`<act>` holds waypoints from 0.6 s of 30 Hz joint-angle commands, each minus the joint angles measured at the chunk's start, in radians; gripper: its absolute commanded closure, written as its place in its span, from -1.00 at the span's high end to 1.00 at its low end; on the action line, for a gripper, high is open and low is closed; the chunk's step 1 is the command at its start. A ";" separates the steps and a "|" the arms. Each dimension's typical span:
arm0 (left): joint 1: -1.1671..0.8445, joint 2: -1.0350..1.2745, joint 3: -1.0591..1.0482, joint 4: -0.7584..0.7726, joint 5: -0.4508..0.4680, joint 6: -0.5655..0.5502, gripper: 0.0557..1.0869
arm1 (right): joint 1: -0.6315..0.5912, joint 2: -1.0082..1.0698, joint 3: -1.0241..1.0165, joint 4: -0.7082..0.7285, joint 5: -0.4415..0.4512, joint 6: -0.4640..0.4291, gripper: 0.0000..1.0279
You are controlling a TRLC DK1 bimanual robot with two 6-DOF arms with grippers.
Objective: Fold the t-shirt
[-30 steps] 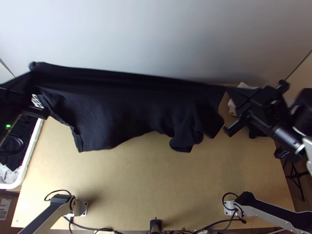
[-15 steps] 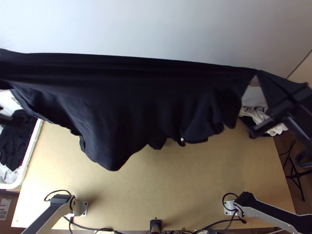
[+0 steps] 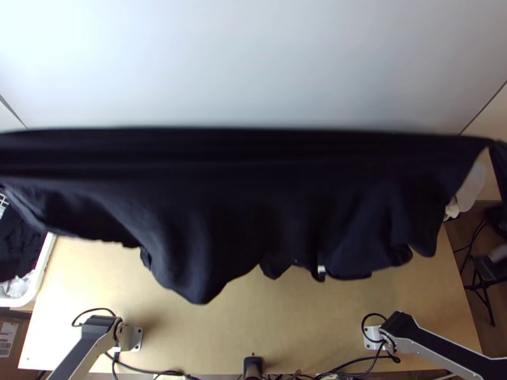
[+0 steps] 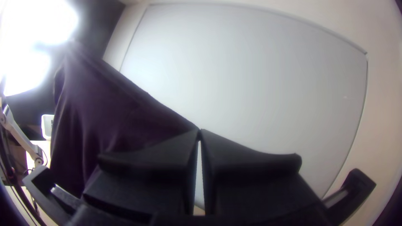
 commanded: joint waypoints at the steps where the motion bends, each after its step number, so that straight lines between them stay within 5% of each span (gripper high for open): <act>1: 0.003 -0.073 -0.017 -0.111 0.070 -0.007 -0.93 | -0.004 -0.051 0.027 -0.177 -0.019 0.077 -0.95; 10: 0.161 -0.190 -0.238 -0.197 0.276 -0.062 -0.93 | -0.004 -0.122 -0.214 -0.226 -0.105 0.188 -0.95; 18: 0.268 -0.199 -0.523 -0.090 0.361 -0.183 -0.93 | -0.005 -0.137 -0.527 -0.031 -0.141 0.191 -0.95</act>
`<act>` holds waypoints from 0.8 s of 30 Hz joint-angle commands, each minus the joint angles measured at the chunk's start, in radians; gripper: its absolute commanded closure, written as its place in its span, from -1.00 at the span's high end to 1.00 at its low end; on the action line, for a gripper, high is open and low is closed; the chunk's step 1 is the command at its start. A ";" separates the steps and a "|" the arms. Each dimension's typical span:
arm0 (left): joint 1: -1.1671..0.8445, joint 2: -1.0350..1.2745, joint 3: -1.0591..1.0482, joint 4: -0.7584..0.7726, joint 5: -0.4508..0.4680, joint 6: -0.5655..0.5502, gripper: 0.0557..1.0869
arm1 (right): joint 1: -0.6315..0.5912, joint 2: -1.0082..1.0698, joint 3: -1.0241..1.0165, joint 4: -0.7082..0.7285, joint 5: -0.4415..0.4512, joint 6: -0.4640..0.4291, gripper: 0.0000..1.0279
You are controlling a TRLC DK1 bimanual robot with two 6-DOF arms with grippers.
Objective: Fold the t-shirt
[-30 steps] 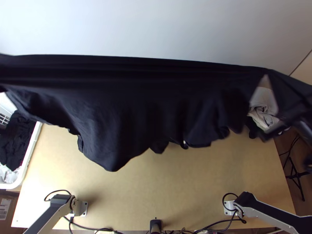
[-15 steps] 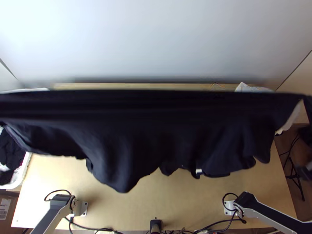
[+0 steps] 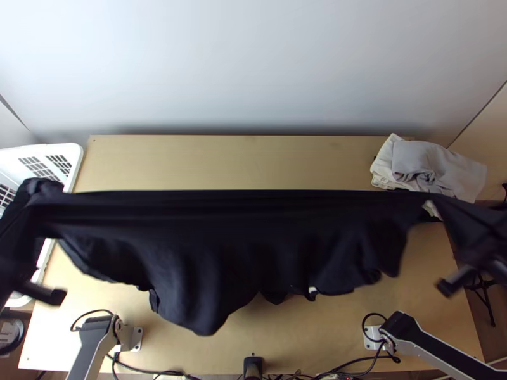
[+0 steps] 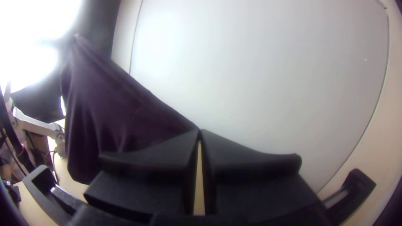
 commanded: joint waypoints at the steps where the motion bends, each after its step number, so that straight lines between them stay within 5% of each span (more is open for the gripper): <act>1: 0.068 0.004 -0.220 0.064 0.073 -0.103 -0.93 | -0.005 0.001 -0.249 0.139 -0.049 0.008 -0.95; 7: 0.054 0.107 -0.312 0.112 0.072 -0.183 -0.93 | -0.037 0.098 -0.355 0.287 -0.098 -0.004 -0.95; 13: -0.086 0.238 -0.402 0.213 -0.015 -0.184 -0.93 | -0.220 0.242 -0.409 0.446 -0.242 0.008 -0.95; 24: -0.161 0.594 -0.434 0.518 -0.097 -0.184 -0.93 | -0.339 0.560 -0.367 0.646 -0.276 0.006 -0.95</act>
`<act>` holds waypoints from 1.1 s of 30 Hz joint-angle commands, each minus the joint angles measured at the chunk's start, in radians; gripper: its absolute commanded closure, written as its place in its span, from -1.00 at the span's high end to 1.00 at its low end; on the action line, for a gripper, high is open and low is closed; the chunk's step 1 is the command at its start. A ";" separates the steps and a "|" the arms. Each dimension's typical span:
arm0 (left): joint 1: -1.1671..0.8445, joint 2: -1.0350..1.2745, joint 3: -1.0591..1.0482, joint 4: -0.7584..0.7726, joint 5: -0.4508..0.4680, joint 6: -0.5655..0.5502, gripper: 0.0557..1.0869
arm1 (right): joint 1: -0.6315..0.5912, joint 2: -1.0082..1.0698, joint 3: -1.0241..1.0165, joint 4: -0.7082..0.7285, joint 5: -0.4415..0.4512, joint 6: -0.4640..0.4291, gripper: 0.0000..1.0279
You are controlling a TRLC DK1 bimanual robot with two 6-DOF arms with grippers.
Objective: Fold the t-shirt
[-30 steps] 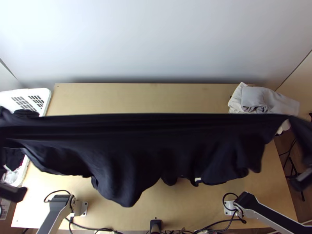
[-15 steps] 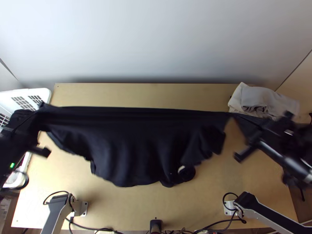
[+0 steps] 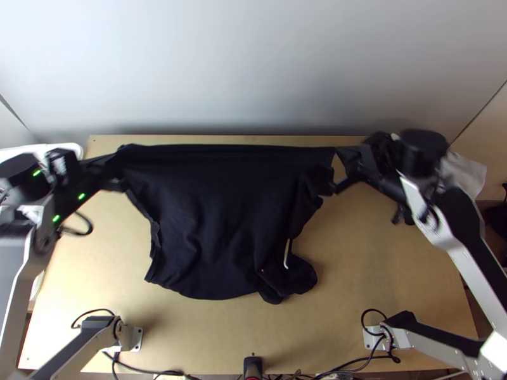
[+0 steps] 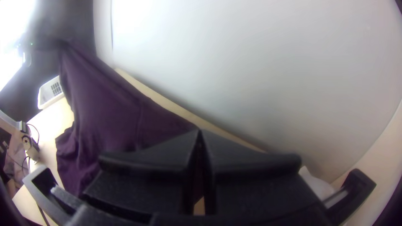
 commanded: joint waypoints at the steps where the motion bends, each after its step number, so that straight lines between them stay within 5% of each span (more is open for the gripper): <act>1: -0.039 0.237 -0.019 0.179 -0.042 0.003 -0.93 | -0.074 0.219 0.040 0.122 -0.029 0.000 -0.95; 17: -0.019 0.630 0.031 0.438 -0.128 0.069 -0.93 | -0.087 0.704 0.343 0.249 0.004 0.008 -0.95; 33: 0.037 0.954 0.286 0.449 -0.183 0.103 -0.93 | -0.048 1.041 0.511 0.404 0.065 0.009 -0.95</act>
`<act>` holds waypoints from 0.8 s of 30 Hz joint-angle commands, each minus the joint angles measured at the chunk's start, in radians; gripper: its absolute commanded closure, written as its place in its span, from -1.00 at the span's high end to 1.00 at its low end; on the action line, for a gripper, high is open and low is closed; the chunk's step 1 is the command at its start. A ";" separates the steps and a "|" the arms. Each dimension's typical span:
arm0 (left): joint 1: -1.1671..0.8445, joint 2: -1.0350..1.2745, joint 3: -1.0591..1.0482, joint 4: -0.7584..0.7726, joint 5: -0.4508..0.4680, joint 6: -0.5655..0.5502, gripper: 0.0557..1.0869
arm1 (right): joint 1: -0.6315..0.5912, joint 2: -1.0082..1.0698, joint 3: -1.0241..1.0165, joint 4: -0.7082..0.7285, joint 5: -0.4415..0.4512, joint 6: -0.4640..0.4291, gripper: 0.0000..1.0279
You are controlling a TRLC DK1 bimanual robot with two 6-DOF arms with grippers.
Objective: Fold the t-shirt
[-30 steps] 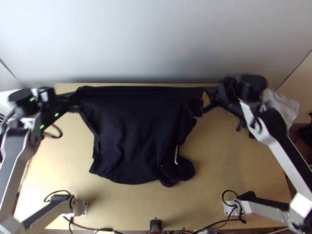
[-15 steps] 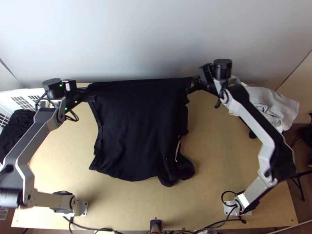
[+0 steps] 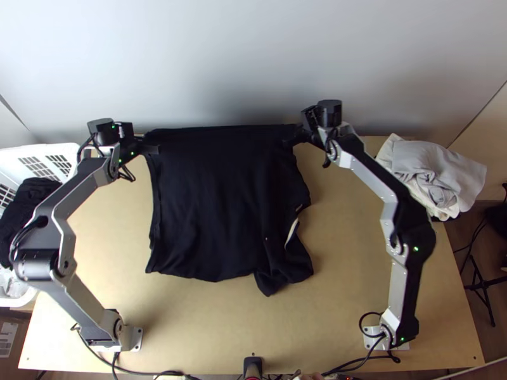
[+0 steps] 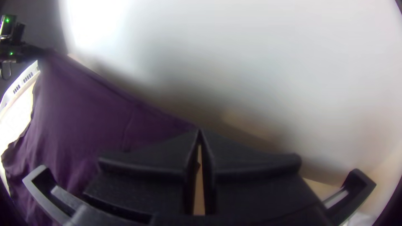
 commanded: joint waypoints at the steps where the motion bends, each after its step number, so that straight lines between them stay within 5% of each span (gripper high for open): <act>1: 0.022 0.121 0.090 -0.005 -0.021 0.005 -0.93 | 0.022 0.148 0.078 0.050 0.017 0.006 -0.95; 19: 0.035 0.228 0.184 -0.002 -0.034 0.057 -0.93 | 0.028 0.177 0.129 0.113 0.068 0.028 -0.95; 24: 0.022 0.268 0.215 0.042 -0.050 0.056 -0.93 | 0.045 0.203 0.124 0.165 0.077 -0.028 -0.95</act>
